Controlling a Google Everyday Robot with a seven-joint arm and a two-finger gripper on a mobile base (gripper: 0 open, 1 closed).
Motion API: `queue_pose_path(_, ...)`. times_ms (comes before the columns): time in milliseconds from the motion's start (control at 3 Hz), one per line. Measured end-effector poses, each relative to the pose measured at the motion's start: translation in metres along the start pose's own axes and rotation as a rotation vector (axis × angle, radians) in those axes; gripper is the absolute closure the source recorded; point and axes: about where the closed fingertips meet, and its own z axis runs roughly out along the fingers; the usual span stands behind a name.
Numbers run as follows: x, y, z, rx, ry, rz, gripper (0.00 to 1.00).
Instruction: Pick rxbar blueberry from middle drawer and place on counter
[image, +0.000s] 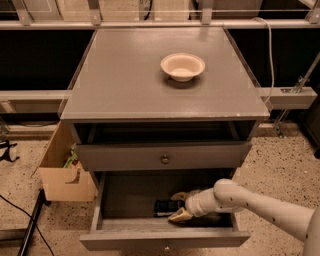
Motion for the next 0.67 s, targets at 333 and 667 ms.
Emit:
queue_pose_path(333,-0.0003,0.001,0.0026,-0.004,-0.017,-0.012,0.48)
queue_pose_path(667,-0.0003,0.0011,0.0027,-0.005,-0.017,-0.012,0.7)
